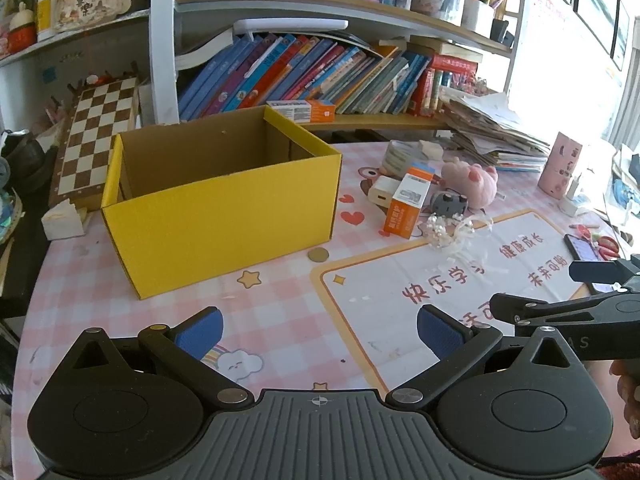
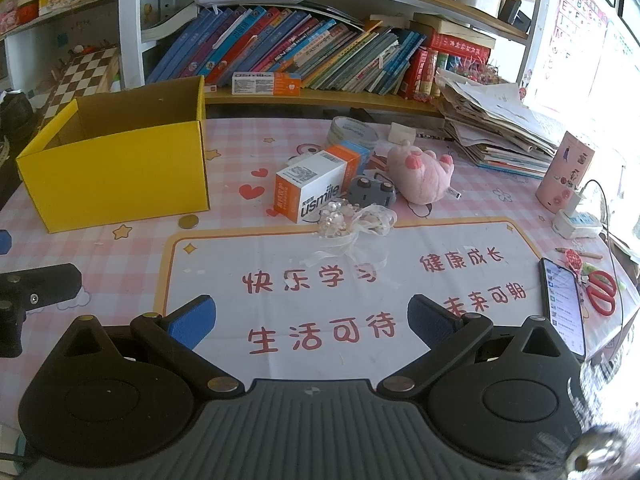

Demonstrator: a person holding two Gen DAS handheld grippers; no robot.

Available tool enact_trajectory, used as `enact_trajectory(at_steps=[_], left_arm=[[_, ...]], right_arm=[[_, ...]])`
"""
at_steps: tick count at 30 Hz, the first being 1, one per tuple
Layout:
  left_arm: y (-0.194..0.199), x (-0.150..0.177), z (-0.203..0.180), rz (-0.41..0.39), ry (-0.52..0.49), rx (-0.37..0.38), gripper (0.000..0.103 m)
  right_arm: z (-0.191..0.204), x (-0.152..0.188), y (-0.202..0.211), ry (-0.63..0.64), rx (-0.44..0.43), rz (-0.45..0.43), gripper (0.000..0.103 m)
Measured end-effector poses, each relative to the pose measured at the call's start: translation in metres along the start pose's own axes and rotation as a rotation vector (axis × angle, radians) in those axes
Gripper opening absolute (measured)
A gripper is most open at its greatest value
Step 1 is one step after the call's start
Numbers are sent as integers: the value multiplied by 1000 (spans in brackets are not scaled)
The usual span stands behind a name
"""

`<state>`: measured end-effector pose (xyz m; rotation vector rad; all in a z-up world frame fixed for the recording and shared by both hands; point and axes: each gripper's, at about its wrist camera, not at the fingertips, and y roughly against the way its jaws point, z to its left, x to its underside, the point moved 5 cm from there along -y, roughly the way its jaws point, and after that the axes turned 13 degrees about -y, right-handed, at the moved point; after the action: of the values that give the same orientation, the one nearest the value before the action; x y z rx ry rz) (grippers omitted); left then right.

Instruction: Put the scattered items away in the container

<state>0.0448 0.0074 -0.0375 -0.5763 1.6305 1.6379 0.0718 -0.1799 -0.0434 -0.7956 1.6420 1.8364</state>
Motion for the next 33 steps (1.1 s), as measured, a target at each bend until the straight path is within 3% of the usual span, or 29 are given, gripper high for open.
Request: enact_trajectory(at_steps=[10, 14, 33], left_arm=[[-3, -1, -1, 0, 5, 10, 103], [-5, -2, -1, -8, 19, 53, 103], [-34, -25, -15, 15, 47, 19, 103]], right_arm=[[-1, -1, -1, -2, 2, 3, 103], [-3, 0, -3, -4, 3, 7, 103], [-27, -29, -37, 18, -30, 26, 103]])
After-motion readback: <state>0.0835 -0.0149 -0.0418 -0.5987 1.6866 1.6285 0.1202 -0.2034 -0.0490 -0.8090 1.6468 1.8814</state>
